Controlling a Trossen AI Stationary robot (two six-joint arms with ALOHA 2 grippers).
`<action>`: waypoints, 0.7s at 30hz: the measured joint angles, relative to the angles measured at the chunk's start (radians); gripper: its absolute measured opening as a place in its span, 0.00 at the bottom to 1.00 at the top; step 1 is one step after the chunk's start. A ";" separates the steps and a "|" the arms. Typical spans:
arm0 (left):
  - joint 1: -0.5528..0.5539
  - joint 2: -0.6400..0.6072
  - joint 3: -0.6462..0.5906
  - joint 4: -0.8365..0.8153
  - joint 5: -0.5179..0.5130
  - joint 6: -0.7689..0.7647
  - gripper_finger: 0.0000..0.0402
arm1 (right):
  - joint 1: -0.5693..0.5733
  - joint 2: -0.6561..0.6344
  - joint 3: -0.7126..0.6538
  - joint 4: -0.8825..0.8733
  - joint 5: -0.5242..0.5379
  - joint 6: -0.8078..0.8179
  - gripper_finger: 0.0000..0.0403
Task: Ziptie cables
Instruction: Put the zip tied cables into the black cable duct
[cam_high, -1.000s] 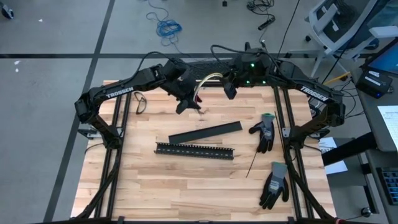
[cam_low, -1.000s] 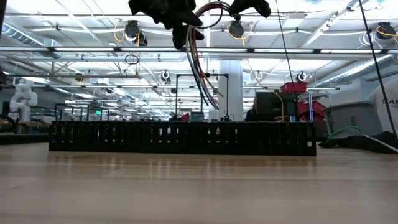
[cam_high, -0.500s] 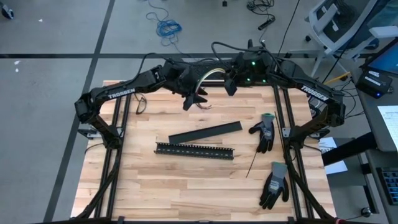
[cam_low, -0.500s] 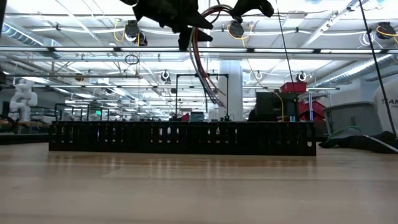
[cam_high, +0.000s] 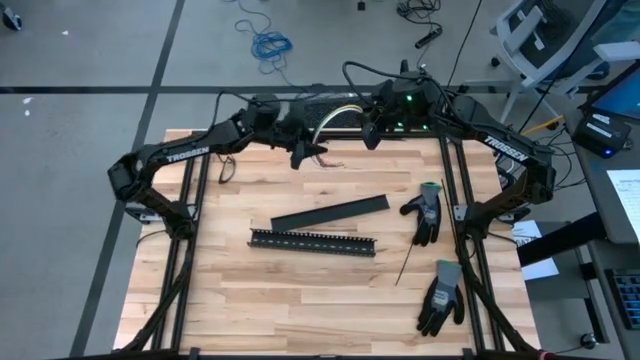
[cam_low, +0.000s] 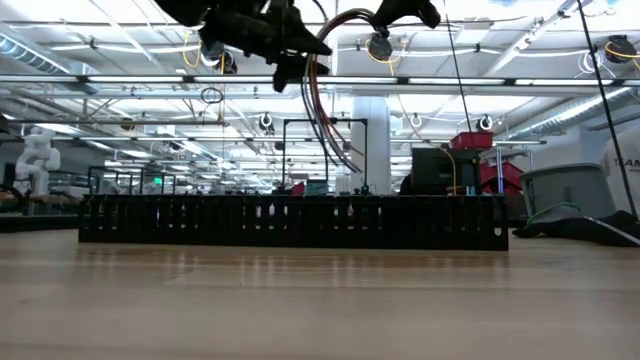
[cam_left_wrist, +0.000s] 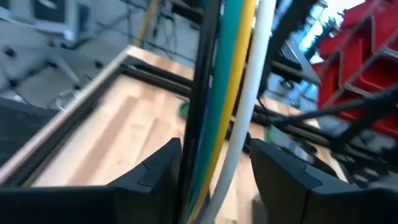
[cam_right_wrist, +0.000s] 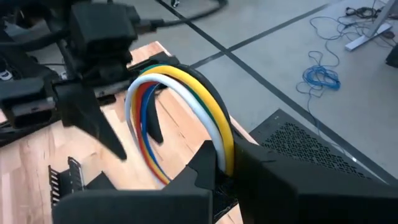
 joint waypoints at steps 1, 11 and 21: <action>0.003 -0.023 -0.021 0.015 -0.025 -0.003 0.46 | -0.001 0.000 0.000 0.003 0.000 0.000 0.02; -0.038 -0.056 -0.147 0.269 -0.175 -0.060 0.46 | -0.005 0.000 0.000 0.076 -0.007 0.009 0.02; -0.047 -0.050 -0.182 0.443 -0.265 -0.134 0.46 | -0.004 0.000 0.000 0.100 -0.007 0.045 0.02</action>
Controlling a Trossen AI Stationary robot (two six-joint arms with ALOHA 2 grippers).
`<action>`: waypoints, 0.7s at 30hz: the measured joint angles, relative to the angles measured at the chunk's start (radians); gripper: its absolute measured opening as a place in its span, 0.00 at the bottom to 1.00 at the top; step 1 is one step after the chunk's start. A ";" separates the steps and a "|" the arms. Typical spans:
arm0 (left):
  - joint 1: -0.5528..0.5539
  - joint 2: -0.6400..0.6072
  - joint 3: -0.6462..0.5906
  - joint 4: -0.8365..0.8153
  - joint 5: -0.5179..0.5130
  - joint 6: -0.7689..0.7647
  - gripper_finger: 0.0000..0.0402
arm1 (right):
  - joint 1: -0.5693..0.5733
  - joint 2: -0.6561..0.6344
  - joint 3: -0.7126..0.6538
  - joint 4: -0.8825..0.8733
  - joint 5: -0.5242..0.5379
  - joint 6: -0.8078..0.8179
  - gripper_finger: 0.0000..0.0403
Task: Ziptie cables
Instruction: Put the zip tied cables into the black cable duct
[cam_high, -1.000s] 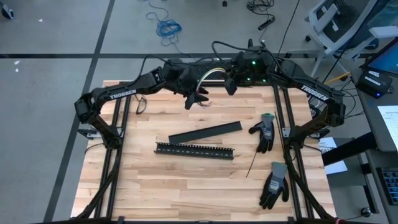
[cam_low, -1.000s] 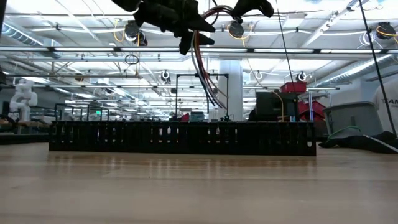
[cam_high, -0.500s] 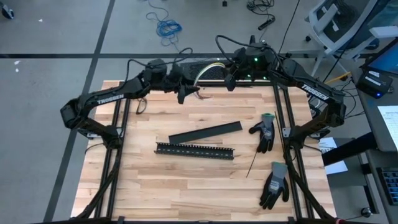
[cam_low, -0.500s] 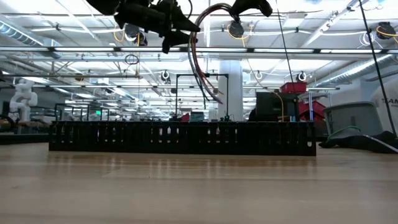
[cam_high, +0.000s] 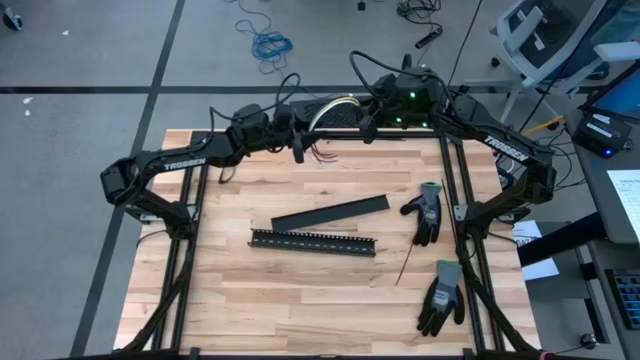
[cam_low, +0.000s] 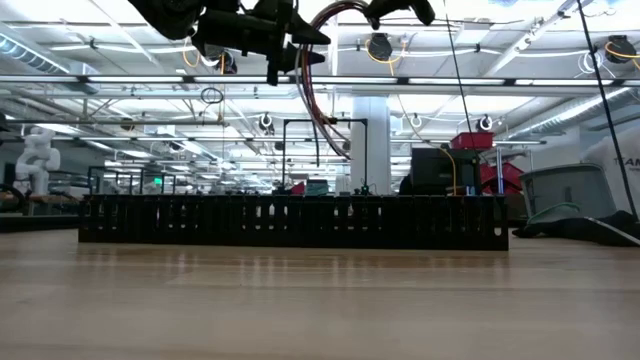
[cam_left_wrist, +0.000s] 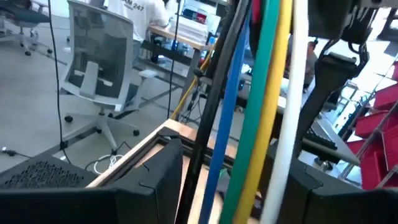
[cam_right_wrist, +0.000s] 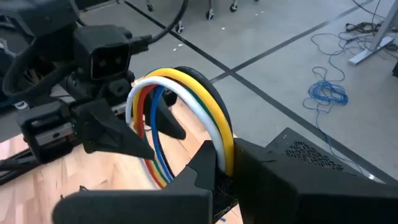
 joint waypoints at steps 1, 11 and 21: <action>-0.001 0.000 0.000 0.000 0.006 0.000 0.46 | 0.000 0.000 0.000 0.007 0.000 0.000 0.02; -0.022 0.000 -0.055 0.021 -0.011 -0.008 0.46 | 0.000 0.000 0.000 0.072 0.010 -0.003 0.02; -0.028 0.000 -0.148 0.213 -0.135 -0.093 0.46 | 0.000 0.000 0.000 0.171 0.034 -0.003 0.02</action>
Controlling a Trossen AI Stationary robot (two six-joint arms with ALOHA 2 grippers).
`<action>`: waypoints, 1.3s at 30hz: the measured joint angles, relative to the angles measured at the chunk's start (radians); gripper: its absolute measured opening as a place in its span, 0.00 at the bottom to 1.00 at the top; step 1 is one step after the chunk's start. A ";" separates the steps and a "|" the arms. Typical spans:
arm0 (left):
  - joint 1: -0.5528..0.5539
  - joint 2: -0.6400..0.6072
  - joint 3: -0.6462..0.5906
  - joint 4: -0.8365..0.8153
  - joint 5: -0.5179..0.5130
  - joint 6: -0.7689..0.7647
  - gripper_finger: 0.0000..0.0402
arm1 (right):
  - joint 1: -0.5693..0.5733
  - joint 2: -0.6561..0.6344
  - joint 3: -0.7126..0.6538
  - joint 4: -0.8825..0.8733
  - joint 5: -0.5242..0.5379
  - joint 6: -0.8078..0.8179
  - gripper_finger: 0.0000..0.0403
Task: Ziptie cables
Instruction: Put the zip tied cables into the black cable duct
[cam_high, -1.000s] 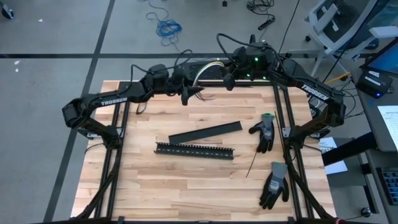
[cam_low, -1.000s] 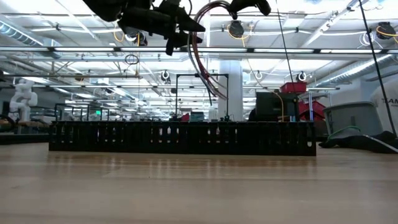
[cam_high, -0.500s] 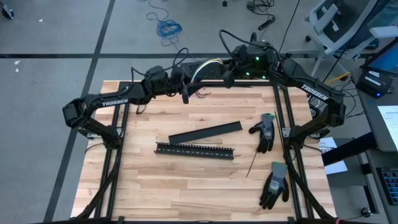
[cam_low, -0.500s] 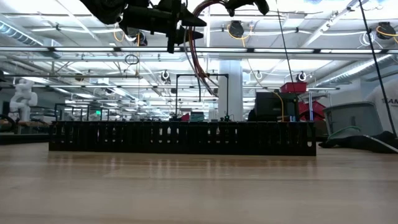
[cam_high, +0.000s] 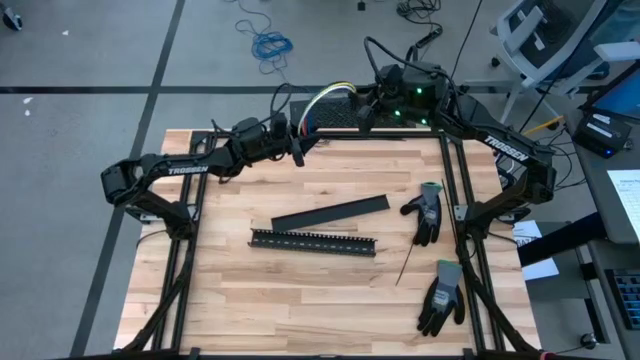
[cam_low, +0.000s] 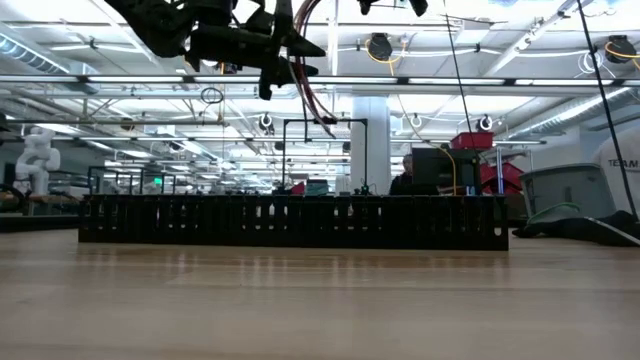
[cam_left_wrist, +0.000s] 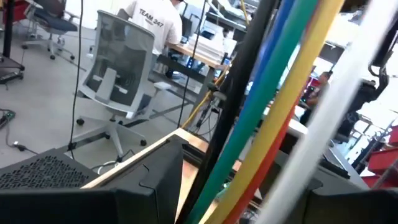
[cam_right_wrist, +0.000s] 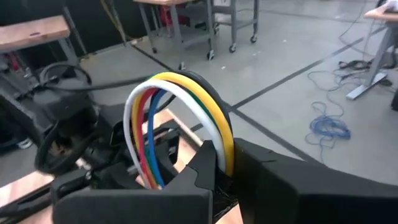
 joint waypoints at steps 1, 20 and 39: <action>0.000 0.000 0.000 0.001 -0.001 -0.001 0.46 | 0.000 0.000 0.000 0.004 0.004 0.000 0.02; 0.001 0.000 0.000 0.044 -0.054 0.016 0.46 | -0.016 -0.048 0.000 0.048 0.103 0.017 0.02; 0.000 0.000 0.001 0.078 -0.074 0.023 0.46 | -0.006 -0.031 0.000 0.113 -0.011 0.109 0.02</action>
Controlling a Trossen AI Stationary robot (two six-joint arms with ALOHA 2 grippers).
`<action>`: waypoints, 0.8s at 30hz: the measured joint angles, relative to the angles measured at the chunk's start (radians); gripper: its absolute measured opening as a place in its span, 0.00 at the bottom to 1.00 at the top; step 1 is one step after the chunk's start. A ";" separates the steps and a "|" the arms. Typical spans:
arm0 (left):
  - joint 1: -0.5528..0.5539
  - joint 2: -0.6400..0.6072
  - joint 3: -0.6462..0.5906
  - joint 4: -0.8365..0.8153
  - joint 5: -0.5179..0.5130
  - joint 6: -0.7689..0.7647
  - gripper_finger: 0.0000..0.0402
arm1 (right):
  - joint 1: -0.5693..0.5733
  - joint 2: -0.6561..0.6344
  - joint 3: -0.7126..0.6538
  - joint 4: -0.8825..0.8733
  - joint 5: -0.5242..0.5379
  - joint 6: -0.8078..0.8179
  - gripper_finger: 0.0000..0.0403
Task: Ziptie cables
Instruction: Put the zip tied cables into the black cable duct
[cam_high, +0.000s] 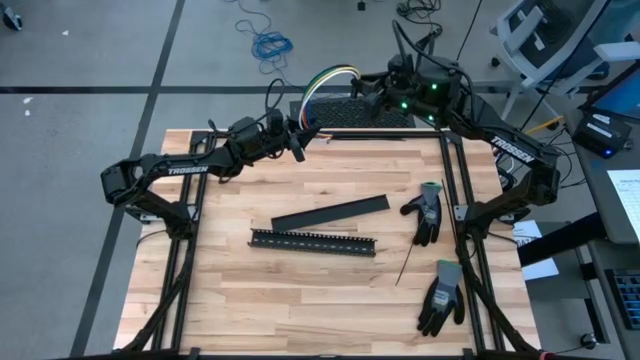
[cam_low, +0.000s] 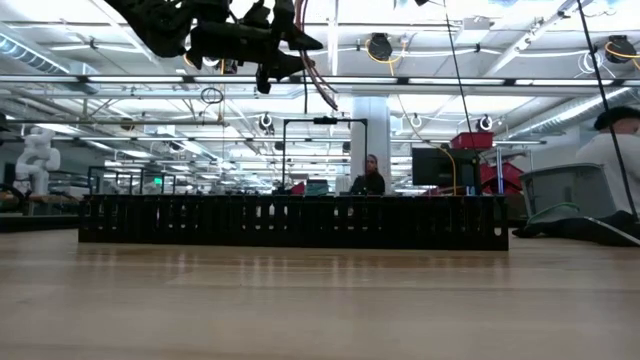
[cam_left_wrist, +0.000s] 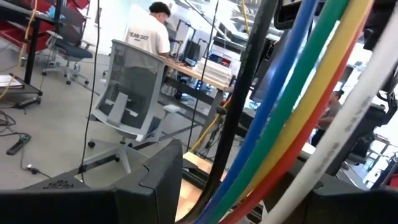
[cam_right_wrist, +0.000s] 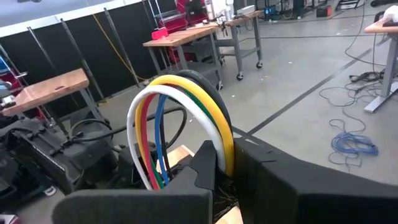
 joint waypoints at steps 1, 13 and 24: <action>0.000 0.000 0.000 0.000 0.000 0.000 0.46 | 0.000 0.000 0.000 0.000 0.000 0.000 0.02; 0.000 0.000 0.000 0.008 -0.002 0.026 0.38 | 0.000 0.000 0.000 -0.004 -0.021 0.019 0.02; 0.001 0.000 0.000 0.020 -0.008 0.047 0.22 | 0.008 0.000 0.000 0.000 -0.023 0.019 0.02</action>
